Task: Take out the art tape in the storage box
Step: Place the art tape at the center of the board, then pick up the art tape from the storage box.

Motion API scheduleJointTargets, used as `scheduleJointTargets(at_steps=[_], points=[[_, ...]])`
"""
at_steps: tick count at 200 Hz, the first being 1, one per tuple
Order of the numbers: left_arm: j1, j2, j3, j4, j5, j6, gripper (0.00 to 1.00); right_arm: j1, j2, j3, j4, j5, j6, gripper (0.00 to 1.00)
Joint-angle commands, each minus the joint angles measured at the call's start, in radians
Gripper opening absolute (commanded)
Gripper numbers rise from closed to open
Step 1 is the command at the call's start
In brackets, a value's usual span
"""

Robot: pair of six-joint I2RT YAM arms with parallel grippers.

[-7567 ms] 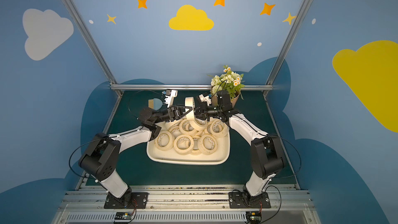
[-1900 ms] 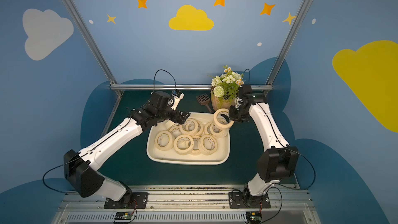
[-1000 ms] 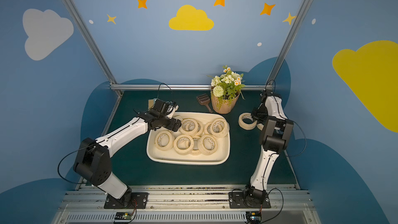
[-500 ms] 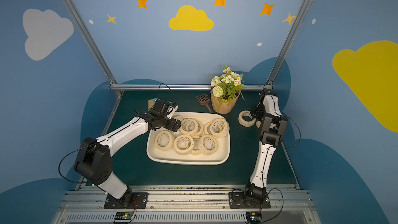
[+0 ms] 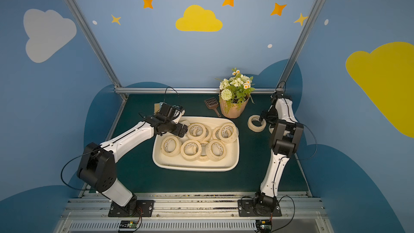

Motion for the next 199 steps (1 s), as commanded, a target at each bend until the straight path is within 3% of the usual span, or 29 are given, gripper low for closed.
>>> scheduleJointTargets(at_steps=[1, 46, 67, 85, 117, 139, 174, 199], points=[[0.011, 0.05, 0.035, 0.008, -0.014, 0.052, 0.99, 0.067, -0.163, -0.113, 0.019, -0.07, 0.002, 0.71], [0.047, 0.143, 0.092, -0.005, 0.025, 0.071, 0.94, 0.191, -0.357, -0.345, 0.048, -0.114, 0.009, 0.71], [0.056, 0.165, 0.099, -0.007, 0.056, 0.076, 0.86, 0.236, -0.421, -0.416, 0.047, -0.117, 0.015, 0.71], [0.059, 0.171, 0.1, -0.005, 0.067, 0.071, 0.68, 0.271, -0.469, -0.463, 0.044, -0.117, 0.015, 0.71], [0.061, 0.154, 0.099, 0.002, 0.063, 0.059, 0.24, 0.319, -0.533, -0.511, 0.018, -0.111, 0.016, 0.71], [0.061, 0.111, 0.108, -0.016, 0.032, 0.041, 0.06, 0.351, -0.579, -0.528, 0.015, -0.154, 0.029, 0.71], [0.058, -0.053, 0.09, 0.002, 0.017, -0.038, 0.03, 0.418, -0.619, -0.506, 0.049, -0.258, 0.068, 0.7], [0.056, -0.163, 0.026, 0.078, 0.128, -0.135, 0.03, 0.48, -0.605, -0.456, 0.087, -0.302, 0.1, 0.7]])
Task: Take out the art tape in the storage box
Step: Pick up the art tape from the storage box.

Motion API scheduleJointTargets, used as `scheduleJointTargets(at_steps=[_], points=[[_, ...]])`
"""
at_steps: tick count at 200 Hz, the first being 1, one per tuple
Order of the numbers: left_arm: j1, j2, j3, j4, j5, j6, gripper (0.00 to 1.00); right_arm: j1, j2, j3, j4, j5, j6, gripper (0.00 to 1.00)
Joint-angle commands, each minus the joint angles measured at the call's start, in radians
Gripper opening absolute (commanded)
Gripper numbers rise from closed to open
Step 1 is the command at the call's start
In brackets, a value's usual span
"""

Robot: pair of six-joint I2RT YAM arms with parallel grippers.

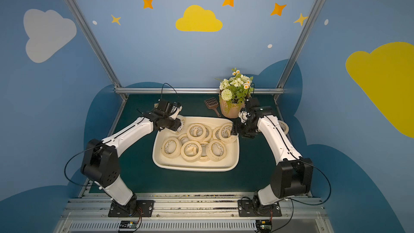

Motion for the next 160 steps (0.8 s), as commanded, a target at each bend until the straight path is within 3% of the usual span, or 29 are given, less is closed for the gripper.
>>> scheduleJointTargets(at_steps=[1, 61, 160], points=[[-0.003, -0.133, -0.037, 0.099, 0.099, -0.116, 0.03, 0.049, -0.002, 0.053, 0.044, -0.081, 0.044, 0.7], [-0.009, -0.198, -0.219, 0.433, 0.451, -0.445, 0.03, 0.178, 0.093, 0.14, 0.202, -0.2, 0.122, 0.67], [-0.029, -0.112, -0.216, 0.636, 0.642, -0.613, 0.03, 0.242, 0.257, 0.275, 0.255, -0.239, 0.147, 0.63]])
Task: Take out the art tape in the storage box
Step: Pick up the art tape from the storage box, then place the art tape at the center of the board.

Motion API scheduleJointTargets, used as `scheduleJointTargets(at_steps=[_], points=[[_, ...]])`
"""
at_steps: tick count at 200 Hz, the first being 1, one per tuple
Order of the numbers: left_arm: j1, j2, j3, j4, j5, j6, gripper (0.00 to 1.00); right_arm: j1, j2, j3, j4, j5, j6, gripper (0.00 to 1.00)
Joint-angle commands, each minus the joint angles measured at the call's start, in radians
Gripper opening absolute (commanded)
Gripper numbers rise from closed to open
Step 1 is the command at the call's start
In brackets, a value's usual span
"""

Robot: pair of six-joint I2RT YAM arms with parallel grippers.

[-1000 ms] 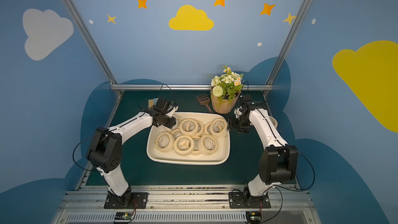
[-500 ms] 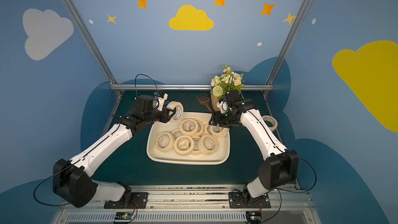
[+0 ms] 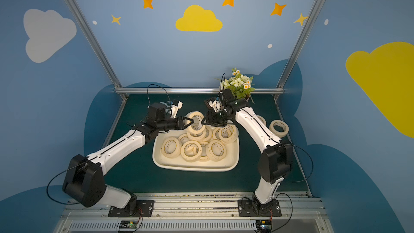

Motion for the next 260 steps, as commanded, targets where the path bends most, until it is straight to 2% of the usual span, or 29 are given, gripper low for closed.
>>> scheduleJointTargets(at_steps=[1, 14, 28, 67, 83, 100, 108, 124, 131, 142, 154, 166, 198, 215, 241, 260], points=[[0.0, 0.018, 0.027, 0.121, 0.087, -0.058, 0.03, 0.003, 0.023, 0.041, 0.026, -0.024, 0.014, 0.62], [0.0, 0.032, 0.023, 0.152, 0.103, -0.082, 0.04, 0.006, 0.034, 0.047, 0.036, -0.034, 0.019, 0.6], [-0.002, 0.045, 0.021, 0.178, 0.116, -0.101, 0.03, 0.004, 0.044, 0.052, 0.039, -0.038, 0.023, 0.52], [-0.005, 0.069, 0.023, 0.219, 0.144, -0.129, 0.03, -0.001, 0.051, 0.052, 0.049, -0.038, 0.025, 0.11], [-0.005, 0.079, 0.021, 0.23, 0.157, -0.135, 0.04, -0.007, 0.049, 0.049, 0.048, -0.044, 0.025, 0.01], [-0.007, 0.084, 0.021, 0.23, 0.162, -0.134, 0.05, -0.013, 0.044, 0.048, 0.047, -0.043, 0.023, 0.0], [-0.006, 0.086, 0.024, 0.225, 0.163, -0.13, 0.11, -0.017, 0.042, 0.048, 0.045, -0.044, 0.023, 0.0], [-0.006, 0.087, 0.039, 0.183, 0.168, -0.091, 0.49, -0.024, 0.032, 0.051, 0.028, -0.036, 0.015, 0.0], [-0.007, 0.083, 0.049, 0.152, 0.162, -0.064, 0.63, -0.027, 0.024, 0.054, 0.014, -0.028, 0.01, 0.0], [-0.008, 0.072, 0.066, 0.096, 0.145, 0.0, 0.79, -0.036, 0.005, 0.058, -0.018, -0.002, -0.007, 0.0], [-0.008, 0.054, 0.089, 0.008, 0.108, 0.075, 0.89, -0.058, -0.022, 0.057, -0.062, 0.018, -0.025, 0.0], [-0.009, 0.036, 0.112, -0.089, 0.056, 0.156, 0.94, -0.09, -0.06, 0.049, -0.118, 0.045, -0.049, 0.0], [-0.001, 0.002, 0.146, -0.28, -0.087, 0.313, 0.96, -0.218, -0.202, -0.016, -0.293, 0.154, -0.131, 0.0], [0.009, 0.0, 0.129, -0.302, -0.136, 0.345, 0.96, -0.306, -0.283, -0.065, -0.367, 0.22, -0.169, 0.0], [0.012, 0.035, 0.129, -0.331, -0.225, 0.374, 0.95, -0.413, -0.415, -0.16, -0.397, 0.409, -0.167, 0.0], [0.012, 0.076, 0.124, -0.307, -0.259, 0.372, 0.94, -0.545, -0.436, -0.197, -0.43, 0.429, -0.19, 0.0]])
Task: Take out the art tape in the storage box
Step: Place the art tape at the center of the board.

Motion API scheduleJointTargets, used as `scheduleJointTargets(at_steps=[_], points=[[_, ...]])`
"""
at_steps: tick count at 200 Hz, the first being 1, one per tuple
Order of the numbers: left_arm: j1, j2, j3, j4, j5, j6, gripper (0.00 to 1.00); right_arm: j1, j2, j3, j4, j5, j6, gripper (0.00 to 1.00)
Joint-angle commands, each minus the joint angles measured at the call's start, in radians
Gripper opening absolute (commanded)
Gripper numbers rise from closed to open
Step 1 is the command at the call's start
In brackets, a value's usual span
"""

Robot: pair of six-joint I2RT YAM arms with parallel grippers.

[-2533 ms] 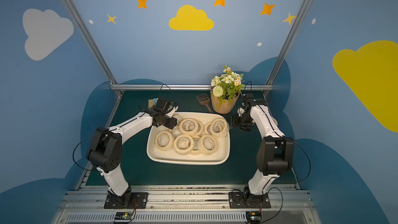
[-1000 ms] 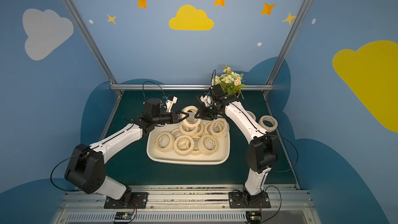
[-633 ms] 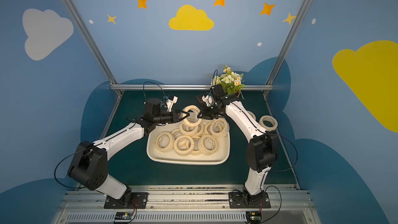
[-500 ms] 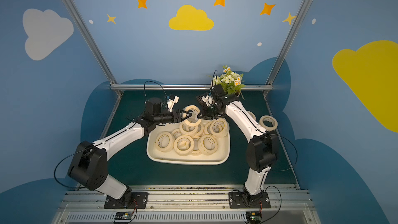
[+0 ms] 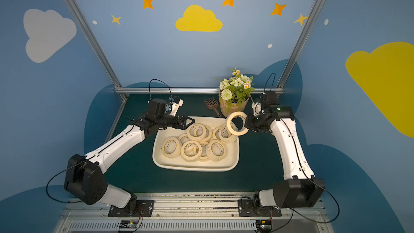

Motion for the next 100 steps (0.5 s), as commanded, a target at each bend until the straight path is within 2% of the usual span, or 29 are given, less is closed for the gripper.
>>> scheduleJointTargets(at_steps=[1, 19, 47, 62, 100], points=[[0.004, 0.05, -0.002, -0.032, -0.09, 0.051, 0.94, -0.116, -0.023, -0.048, -0.087, 0.101, -0.047, 0.0], [0.0, 0.108, 0.01, -0.014, -0.105, 0.047, 0.93, -0.204, 0.017, -0.081, -0.093, 0.133, -0.056, 0.0], [-0.011, 0.202, 0.052, -0.011, -0.119, 0.051, 0.92, -0.227, 0.19, -0.042, -0.108, 0.18, -0.062, 0.0], [-0.013, 0.25, 0.085, -0.035, -0.119, 0.051, 0.92, -0.222, 0.344, 0.087, -0.203, 0.158, -0.092, 0.0], [-0.033, 0.308, 0.096, -0.046, -0.181, 0.066, 0.92, -0.143, 0.565, 0.226, -0.169, 0.19, -0.055, 0.0]])
